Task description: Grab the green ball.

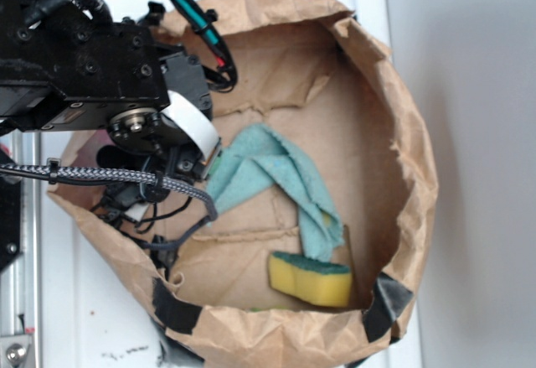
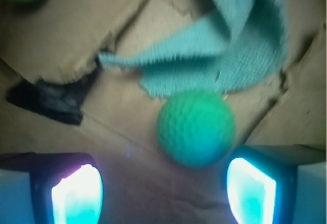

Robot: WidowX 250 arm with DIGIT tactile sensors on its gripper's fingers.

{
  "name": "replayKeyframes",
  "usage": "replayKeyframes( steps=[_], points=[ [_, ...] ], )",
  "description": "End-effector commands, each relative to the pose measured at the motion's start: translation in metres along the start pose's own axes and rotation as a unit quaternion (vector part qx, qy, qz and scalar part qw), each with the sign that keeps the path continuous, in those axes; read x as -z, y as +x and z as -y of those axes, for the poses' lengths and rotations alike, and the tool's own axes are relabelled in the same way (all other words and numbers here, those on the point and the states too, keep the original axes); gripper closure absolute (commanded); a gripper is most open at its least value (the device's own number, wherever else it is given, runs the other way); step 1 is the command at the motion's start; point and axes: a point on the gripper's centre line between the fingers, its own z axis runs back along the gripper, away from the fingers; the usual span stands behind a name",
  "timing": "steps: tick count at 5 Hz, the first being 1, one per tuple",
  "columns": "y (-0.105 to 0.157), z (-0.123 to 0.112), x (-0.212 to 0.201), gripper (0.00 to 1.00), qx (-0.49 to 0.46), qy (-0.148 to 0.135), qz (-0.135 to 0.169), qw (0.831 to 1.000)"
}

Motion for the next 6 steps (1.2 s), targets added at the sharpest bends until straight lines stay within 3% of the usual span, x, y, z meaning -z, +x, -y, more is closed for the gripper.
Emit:
replayKeyframes(
  steps=[1,5,6],
  points=[
    [0.015,0.004,0.000,0.00,0.003,0.031,0.011,0.999],
    [0.044,-0.018,0.019,0.00,-0.014,0.051,-0.002,0.999],
    [0.045,-0.019,0.016,1.00,-0.018,0.059,0.008,0.998]
  ],
)
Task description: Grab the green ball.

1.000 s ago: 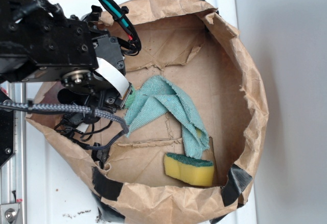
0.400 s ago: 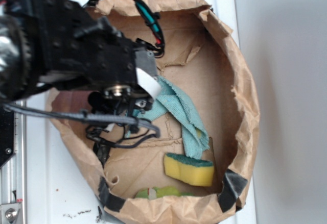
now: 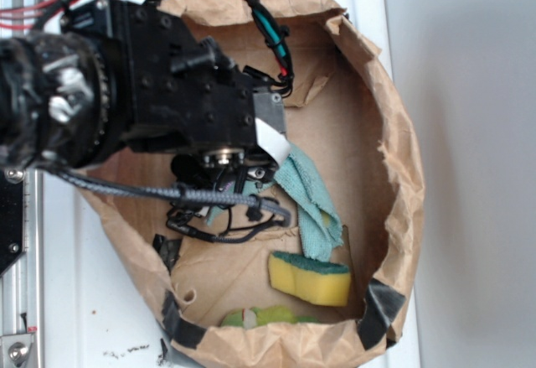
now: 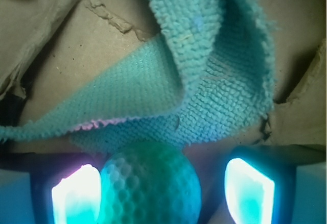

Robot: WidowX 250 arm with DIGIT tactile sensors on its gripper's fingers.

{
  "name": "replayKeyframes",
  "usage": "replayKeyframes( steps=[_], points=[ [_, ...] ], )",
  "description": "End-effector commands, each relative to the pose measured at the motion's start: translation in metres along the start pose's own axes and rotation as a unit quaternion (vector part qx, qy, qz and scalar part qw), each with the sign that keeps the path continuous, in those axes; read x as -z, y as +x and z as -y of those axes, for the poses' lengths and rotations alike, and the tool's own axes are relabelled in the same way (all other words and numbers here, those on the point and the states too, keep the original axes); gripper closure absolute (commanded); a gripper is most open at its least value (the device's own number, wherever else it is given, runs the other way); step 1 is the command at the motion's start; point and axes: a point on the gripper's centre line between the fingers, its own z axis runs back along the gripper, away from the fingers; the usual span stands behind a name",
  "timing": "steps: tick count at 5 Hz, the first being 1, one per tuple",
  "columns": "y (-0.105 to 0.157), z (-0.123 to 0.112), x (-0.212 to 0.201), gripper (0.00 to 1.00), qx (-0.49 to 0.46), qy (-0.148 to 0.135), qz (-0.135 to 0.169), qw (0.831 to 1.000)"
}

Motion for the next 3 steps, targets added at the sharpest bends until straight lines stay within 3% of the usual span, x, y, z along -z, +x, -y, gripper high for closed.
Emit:
replayKeyframes(
  steps=[1,3],
  points=[
    [0.016,-0.002,-0.017,1.00,0.003,0.026,0.036,0.999],
    [0.016,-0.011,-0.035,1.00,-0.020,0.024,0.047,0.998]
  ],
)
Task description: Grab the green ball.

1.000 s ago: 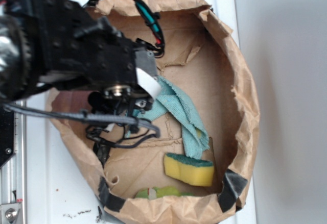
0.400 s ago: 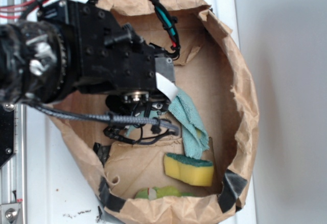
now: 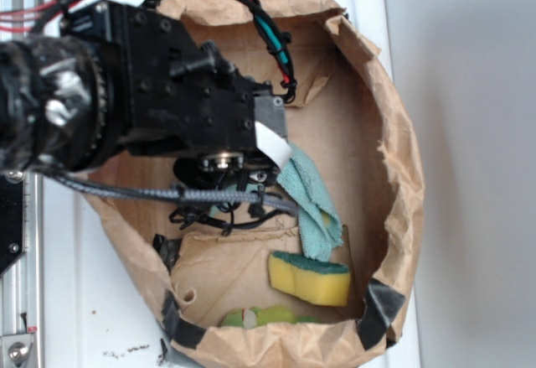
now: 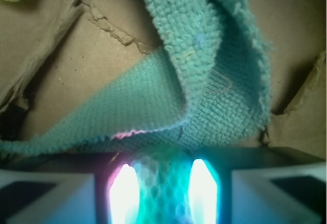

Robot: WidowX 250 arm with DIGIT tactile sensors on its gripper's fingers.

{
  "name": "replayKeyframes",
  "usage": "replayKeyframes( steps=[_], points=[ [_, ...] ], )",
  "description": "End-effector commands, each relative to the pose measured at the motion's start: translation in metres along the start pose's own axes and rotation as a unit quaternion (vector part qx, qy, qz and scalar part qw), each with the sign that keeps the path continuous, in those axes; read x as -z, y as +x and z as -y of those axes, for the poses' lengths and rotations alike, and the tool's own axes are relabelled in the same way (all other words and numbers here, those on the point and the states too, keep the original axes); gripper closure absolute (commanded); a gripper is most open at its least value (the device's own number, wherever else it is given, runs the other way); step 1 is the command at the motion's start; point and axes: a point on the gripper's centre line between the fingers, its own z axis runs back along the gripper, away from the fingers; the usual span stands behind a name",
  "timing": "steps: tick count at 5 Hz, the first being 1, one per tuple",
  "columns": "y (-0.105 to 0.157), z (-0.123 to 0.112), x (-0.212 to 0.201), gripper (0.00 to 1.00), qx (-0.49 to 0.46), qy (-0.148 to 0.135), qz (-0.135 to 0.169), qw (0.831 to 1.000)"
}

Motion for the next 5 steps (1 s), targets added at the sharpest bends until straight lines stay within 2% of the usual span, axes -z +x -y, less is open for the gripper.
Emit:
replayKeyframes(
  steps=[1,2,4,5],
  points=[
    [0.015,-0.015,-0.050,1.00,-0.063,0.015,0.048,0.997],
    [0.015,-0.022,-0.075,1.00,-0.100,-0.005,0.066,0.993],
    [0.026,-0.023,-0.115,1.00,-0.131,-0.013,0.112,0.985],
    [0.032,-0.020,-0.126,1.00,-0.138,-0.011,0.120,0.983]
  ],
)
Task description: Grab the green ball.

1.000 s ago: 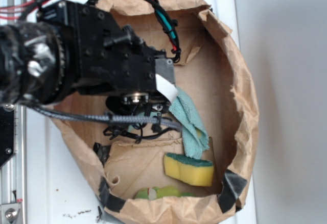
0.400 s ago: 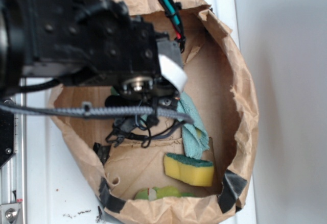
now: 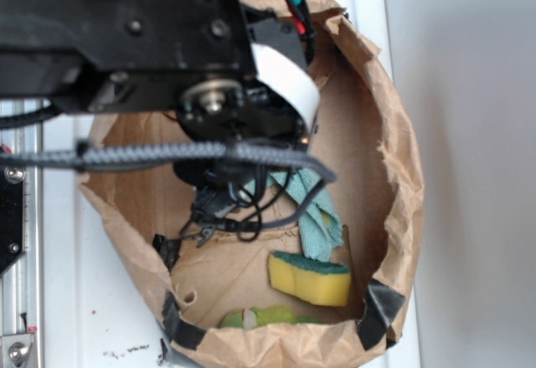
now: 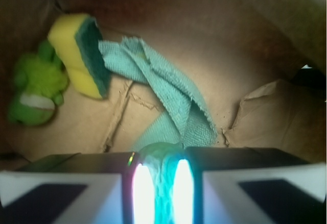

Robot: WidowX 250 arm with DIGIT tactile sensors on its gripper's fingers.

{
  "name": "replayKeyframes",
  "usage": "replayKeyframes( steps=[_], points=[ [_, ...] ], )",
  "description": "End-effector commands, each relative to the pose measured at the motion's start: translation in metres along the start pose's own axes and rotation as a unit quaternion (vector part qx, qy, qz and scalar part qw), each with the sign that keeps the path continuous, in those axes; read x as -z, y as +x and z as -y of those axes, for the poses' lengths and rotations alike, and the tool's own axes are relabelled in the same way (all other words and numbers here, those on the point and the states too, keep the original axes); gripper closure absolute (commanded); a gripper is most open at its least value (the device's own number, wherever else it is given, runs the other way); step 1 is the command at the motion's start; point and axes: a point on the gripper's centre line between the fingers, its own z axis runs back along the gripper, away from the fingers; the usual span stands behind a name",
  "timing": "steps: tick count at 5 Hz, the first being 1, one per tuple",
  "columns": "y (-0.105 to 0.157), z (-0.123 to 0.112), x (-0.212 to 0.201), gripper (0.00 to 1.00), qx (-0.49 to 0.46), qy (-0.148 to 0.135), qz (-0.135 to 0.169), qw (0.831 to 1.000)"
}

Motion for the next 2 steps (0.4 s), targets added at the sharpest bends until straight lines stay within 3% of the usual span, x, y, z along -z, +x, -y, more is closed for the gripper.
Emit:
replayKeyframes(
  steps=[1,2],
  points=[
    [0.0280,0.0098,-0.0391,1.00,-0.017,0.023,0.058,0.998],
    [0.0294,0.0142,-0.0377,1.00,-0.010,0.034,0.056,0.998]
  ],
)
